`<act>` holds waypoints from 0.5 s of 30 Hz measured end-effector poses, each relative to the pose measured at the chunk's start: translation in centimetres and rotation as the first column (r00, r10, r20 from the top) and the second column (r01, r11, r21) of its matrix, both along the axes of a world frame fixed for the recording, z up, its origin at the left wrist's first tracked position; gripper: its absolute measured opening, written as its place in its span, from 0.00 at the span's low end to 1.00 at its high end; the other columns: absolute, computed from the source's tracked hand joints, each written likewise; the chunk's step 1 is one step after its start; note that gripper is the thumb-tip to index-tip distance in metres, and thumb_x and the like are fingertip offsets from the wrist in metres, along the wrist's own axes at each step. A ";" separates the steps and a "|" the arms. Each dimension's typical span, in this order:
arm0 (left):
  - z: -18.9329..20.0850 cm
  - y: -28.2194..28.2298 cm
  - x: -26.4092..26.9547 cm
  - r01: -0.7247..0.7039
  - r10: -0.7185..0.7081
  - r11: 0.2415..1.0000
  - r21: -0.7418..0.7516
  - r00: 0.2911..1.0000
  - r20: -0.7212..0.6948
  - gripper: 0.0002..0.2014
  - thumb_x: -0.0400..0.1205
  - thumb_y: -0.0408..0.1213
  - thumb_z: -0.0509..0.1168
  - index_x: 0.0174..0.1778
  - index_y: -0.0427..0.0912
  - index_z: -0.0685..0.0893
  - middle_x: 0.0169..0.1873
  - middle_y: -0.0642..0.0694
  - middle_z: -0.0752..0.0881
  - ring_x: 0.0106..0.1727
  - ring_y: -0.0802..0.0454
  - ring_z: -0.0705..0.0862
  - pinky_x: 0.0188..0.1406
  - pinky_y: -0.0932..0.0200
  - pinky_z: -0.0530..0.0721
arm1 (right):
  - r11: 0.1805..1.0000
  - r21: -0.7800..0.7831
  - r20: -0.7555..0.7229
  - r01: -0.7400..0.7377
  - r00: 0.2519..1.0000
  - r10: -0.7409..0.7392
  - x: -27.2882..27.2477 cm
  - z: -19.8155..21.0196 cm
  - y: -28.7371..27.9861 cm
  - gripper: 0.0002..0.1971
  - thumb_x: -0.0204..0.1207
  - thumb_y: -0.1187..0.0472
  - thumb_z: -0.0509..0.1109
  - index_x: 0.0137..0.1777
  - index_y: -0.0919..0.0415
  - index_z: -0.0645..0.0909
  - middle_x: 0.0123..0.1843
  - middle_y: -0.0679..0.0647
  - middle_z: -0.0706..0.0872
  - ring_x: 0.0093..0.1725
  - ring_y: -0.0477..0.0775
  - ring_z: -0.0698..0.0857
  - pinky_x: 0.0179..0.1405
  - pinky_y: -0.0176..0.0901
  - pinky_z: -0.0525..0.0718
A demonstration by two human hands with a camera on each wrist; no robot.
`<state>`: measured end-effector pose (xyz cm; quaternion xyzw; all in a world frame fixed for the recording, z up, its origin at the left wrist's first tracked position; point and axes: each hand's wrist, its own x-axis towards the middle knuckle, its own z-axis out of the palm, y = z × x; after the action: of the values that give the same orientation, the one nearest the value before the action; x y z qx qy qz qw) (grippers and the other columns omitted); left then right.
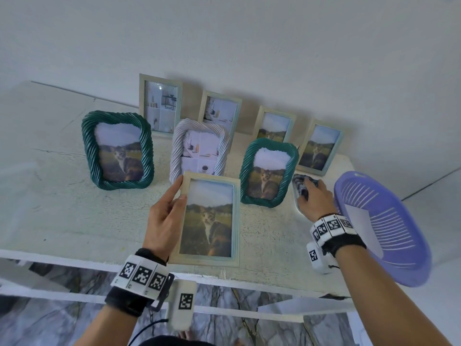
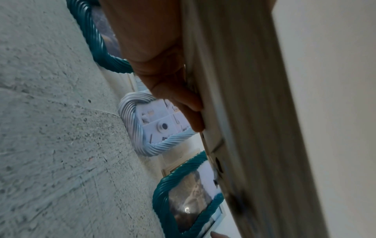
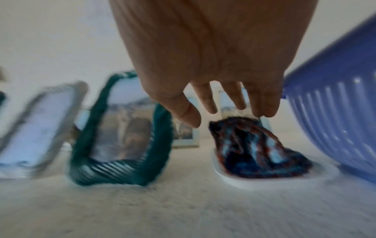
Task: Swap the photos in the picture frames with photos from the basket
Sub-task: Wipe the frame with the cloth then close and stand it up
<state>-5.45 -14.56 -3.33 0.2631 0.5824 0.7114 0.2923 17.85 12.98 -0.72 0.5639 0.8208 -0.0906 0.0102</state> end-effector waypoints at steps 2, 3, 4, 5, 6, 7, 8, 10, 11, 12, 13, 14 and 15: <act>0.2 0.2 0.3 0.014 -0.014 1.000 0.007 1.000 0.007 0.25 0.77 0.56 0.62 0.72 0.68 0.76 0.45 0.41 0.76 0.46 0.42 0.74 0.47 0.42 0.73 | 0.990 0.117 -0.179 -0.075 0.979 0.095 0.0 1.3 -3.0 0.25 0.81 0.60 0.64 0.78 0.61 0.70 0.78 0.65 0.69 0.71 0.71 0.72 0.70 0.59 0.73; 0.3 0.3 0.4 0.020 -0.020 1.000 0.007 1.000 0.011 0.24 0.77 0.56 0.62 0.72 0.69 0.76 0.43 0.40 0.76 0.45 0.42 0.75 0.47 0.42 0.73 | 0.984 0.135 -0.307 -0.114 0.940 0.151 0.1 2.0 -4.8 0.22 0.81 0.61 0.65 0.75 0.62 0.73 0.74 0.63 0.74 0.68 0.67 0.75 0.68 0.56 0.75; 0.4 0.3 0.6 0.027 -0.027 1.000 0.002 1.000 0.013 0.24 0.78 0.56 0.62 0.72 0.69 0.76 0.41 0.40 0.76 0.44 0.42 0.74 0.46 0.43 0.73 | 0.984 0.086 -0.442 -0.157 0.879 0.179 0.0 2.6 -6.9 0.20 0.82 0.60 0.65 0.73 0.63 0.75 0.70 0.59 0.77 0.65 0.61 0.79 0.65 0.53 0.77; 0.6 0.4 0.9 0.034 -0.034 0.999 -0.002 0.999 0.010 0.25 0.78 0.55 0.61 0.73 0.68 0.75 0.40 0.40 0.76 0.42 0.43 0.74 0.44 0.44 0.73 | 0.977 -0.047 -0.574 -0.207 0.806 0.143 -0.2 3.2 -9.2 0.19 0.83 0.57 0.64 0.73 0.61 0.75 0.67 0.56 0.80 0.62 0.56 0.82 0.62 0.49 0.80; 0.7 0.5 1.0 0.038 -0.038 0.999 -0.004 0.999 0.002 0.25 0.78 0.55 0.61 0.74 0.68 0.75 0.39 0.40 0.76 0.41 0.43 0.73 0.43 0.45 0.73 | 0.932 -0.245 -0.691 -0.266 0.722 0.024 -0.5 3.7 -11.5 0.20 0.82 0.53 0.63 0.72 0.59 0.76 0.65 0.57 0.83 0.58 0.55 0.84 0.58 0.48 0.84; 0.8 0.6 1.3 0.042 -0.042 0.999 -0.010 0.999 -0.006 0.25 0.78 0.55 0.60 0.74 0.67 0.74 0.38 0.40 0.76 0.40 0.44 0.73 0.42 0.46 0.73 | 0.821 -0.462 -0.763 -0.335 0.622 -0.176 -0.9 3.9 -13.6 0.20 0.81 0.50 0.62 0.70 0.58 0.77 0.61 0.59 0.85 0.54 0.57 0.86 0.55 0.49 0.86; 0.9 0.6 1.6 0.043 -0.044 0.999 -0.014 0.999 -0.016 0.24 0.79 0.55 0.60 0.73 0.66 0.75 0.38 0.39 0.77 0.39 0.44 0.74 0.41 0.47 0.73 | 0.657 -0.630 -0.755 -0.415 0.525 -0.393 -1.4 3.8 -15.2 0.20 0.82 0.49 0.60 0.68 0.59 0.79 0.57 0.62 0.86 0.51 0.59 0.87 0.51 0.50 0.87; 1.2 0.9 2.3 0.024 -0.024 1.000 -0.017 1.000 -0.009 0.18 0.82 0.51 0.61 0.69 0.60 0.76 0.36 0.37 0.80 0.37 0.43 0.74 0.38 0.47 0.73 | 0.380 -0.776 -0.594 -0.503 0.381 -0.708 -2.4 3.5 -17.6 0.23 0.83 0.49 0.58 0.66 0.64 0.82 0.55 0.66 0.86 0.49 0.63 0.86 0.49 0.55 0.86; 1.4 1.0 2.7 0.014 -0.013 1.000 -0.024 1.000 0.011 0.13 0.84 0.48 0.61 0.65 0.58 0.76 0.35 0.36 0.81 0.36 0.43 0.76 0.38 0.46 0.75 | 0.311 -0.788 -0.524 -0.531 0.315 -0.791 -2.9 3.2 -18.4 0.24 0.84 0.48 0.57 0.67 0.66 0.82 0.57 0.68 0.85 0.50 0.65 0.85 0.50 0.58 0.85; 1.5 1.0 3.1 0.006 -0.005 0.999 -0.036 0.999 0.036 0.09 0.86 0.45 0.61 0.61 0.58 0.76 0.35 0.37 0.84 0.36 0.42 0.78 0.39 0.42 0.78 | 0.296 -0.778 -0.495 -0.555 0.250 -0.832 -3.2 3.1 -19.0 0.25 0.84 0.48 0.57 0.67 0.66 0.82 0.59 0.70 0.84 0.51 0.67 0.84 0.50 0.59 0.85; 1.7 1.0 3.5 0.009 -0.006 0.998 -0.056 0.998 0.058 0.07 0.86 0.44 0.61 0.59 0.58 0.76 0.37 0.38 0.86 0.38 0.42 0.81 0.41 0.38 0.81 | 0.318 -0.757 -0.501 -0.571 0.195 -0.843 -3.4 2.9 -19.5 0.25 0.84 0.48 0.57 0.67 0.66 0.82 0.59 0.70 0.84 0.51 0.67 0.84 0.49 0.58 0.85; 1.7 0.9 3.8 0.023 -0.017 0.996 -0.085 0.997 0.070 0.07 0.86 0.47 0.62 0.59 0.58 0.76 0.42 0.39 0.89 0.41 0.41 0.85 0.47 0.35 0.83 | 0.361 -0.736 -0.530 -0.573 0.154 -0.834 -3.4 2.9 -19.8 0.25 0.84 0.47 0.57 0.66 0.66 0.83 0.58 0.68 0.86 0.50 0.65 0.85 0.47 0.57 0.86; 2.1 0.8 4.1 0.059 -0.051 0.992 -0.112 0.996 0.073 0.13 0.84 0.53 0.63 0.62 0.57 0.75 0.48 0.41 0.90 0.48 0.45 0.88 0.53 0.36 0.86 | 0.412 -0.718 -0.570 -0.561 0.134 -0.810 -3.3 2.8 -19.9 0.24 0.84 0.47 0.56 0.65 0.65 0.83 0.57 0.65 0.88 0.50 0.63 0.87 0.48 0.55 0.87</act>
<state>-1.39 -13.78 -1.26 0.2367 0.6041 0.6773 0.3468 14.54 -6.92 2.13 0.3336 0.3325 -0.8494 -0.2380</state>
